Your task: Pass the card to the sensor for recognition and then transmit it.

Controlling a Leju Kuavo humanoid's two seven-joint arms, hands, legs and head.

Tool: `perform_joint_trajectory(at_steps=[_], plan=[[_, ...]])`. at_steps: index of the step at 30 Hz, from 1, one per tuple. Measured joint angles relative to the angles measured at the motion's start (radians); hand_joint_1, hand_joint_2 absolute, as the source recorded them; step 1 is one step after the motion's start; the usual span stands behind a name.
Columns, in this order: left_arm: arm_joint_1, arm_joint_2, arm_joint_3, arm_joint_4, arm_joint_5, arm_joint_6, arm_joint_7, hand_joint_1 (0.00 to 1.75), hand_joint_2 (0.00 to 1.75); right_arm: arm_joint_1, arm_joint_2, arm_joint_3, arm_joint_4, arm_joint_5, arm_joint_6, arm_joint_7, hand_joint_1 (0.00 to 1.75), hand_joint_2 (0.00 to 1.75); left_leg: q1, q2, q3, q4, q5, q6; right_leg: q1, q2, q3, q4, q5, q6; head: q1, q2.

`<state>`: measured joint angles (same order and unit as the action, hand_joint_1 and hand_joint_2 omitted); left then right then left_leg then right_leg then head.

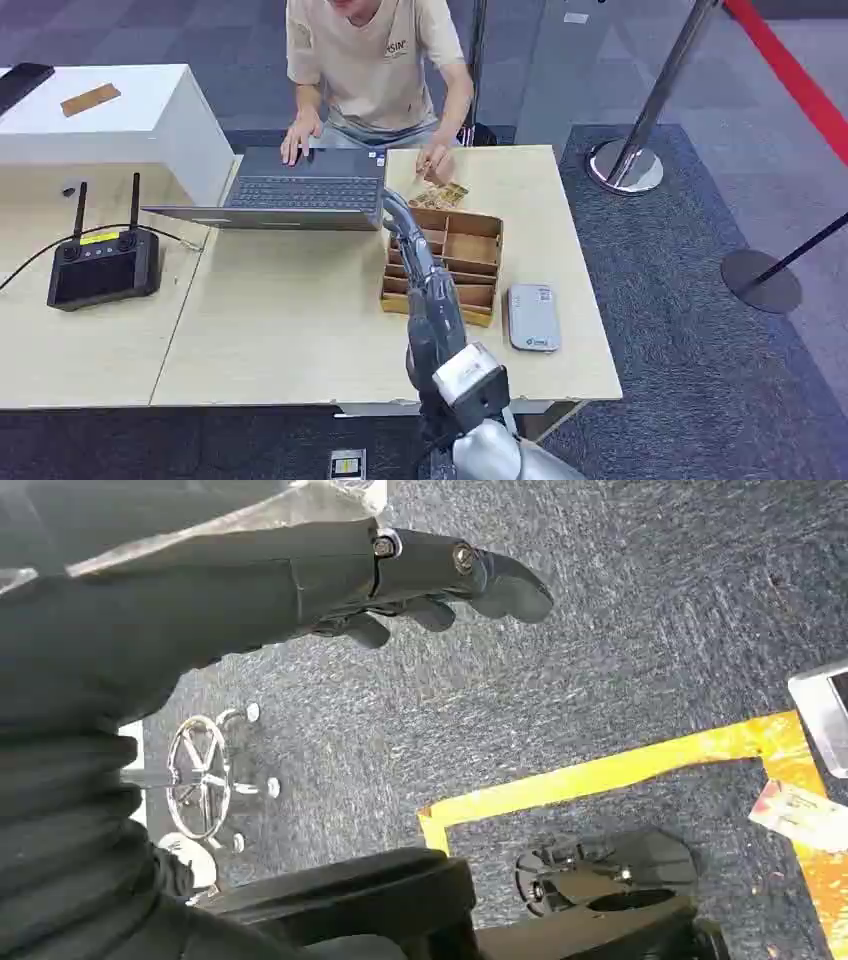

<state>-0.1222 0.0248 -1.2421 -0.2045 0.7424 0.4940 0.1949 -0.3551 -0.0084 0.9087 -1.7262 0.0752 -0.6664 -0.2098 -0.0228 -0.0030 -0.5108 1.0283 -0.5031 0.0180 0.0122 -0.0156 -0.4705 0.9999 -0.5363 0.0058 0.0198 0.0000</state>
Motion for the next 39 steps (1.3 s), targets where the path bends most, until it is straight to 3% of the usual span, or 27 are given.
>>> perform_joint_trajectory(at_steps=[14,26,27,30,33,36,39], plan=[[0.0,-0.005,0.001,0.0,0.039,0.007,-0.01,0.0,1.75,-0.027,0.024,0.003,0.025,-0.056,0.055,-0.035,0.0,0.0,0.0,0.0,0.0,0.0,0.0,0.0,0.0,0.0,0.0,0.0,0.0,0.0,0.0,0.0],[0.0,-0.006,0.001,0.0,0.04,0.006,-0.005,0.0,1.75,-0.036,0.046,0.004,0.058,-0.059,0.053,-0.042,0.0,0.0,0.0,0.0,0.0,0.0,0.0,0.0,0.0,0.0,0.0,0.0,0.0,0.0,0.0,0.0],[0.0,-0.006,0.001,0.0,0.04,0.006,-0.004,0.0,1.75,-0.035,0.047,0.004,0.06,-0.052,0.041,-0.043,0.0,1.75,0.0,0.0,0.0,0.0,0.0,0.0,0.0,0.0,0.0,0.0,0.0,0.0,0.0,0.0],[0.0,-0.006,0.001,0.0,0.04,0.006,-0.006,0.0,1.75,-0.033,0.047,-0.008,0.068,0.169,-0.016,0.017,0.0,1.75,0.0,0.0,0.0,0.0,0.0,0.0,0.0,0.0,0.0,0.0,0.0,0.0,0.0,0.0],[0.0,-0.005,0.001,0.0,0.035,-0.003,-0.007,0.0,1.75,-0.035,0.037,-0.039,0.082,0.48,-0.027,0.148,0.0,1.75,0.0,0.0,0.0,0.0,0.0,0.0,0.0,0.0,0.0,0.0,0.0,0.0,0.0,0.0],[0.0,-0.005,0.001,0.0,0.031,-0.011,-0.007,0.0,1.75,-0.051,0.01,-0.059,0.102,0.611,-0.028,0.245,0.0,1.75,0.0,0.0,0.0,0.0,0.0,0.0,0.0,0.0,0.0,0.0,0.0,0.0,0.0,0.0],[0.0,-0.004,0.001,0.0,0.03,-0.014,-0.008,0.0,1.75,-0.067,-0.017,-0.08,0.119,0.647,-0.029,0.272,0.0,1.75,0.0,0.0,0.0,0.0,0.0,0.0,0.0,0.0,0.001,0.0,0.0,0.0,0.0,0.0]])
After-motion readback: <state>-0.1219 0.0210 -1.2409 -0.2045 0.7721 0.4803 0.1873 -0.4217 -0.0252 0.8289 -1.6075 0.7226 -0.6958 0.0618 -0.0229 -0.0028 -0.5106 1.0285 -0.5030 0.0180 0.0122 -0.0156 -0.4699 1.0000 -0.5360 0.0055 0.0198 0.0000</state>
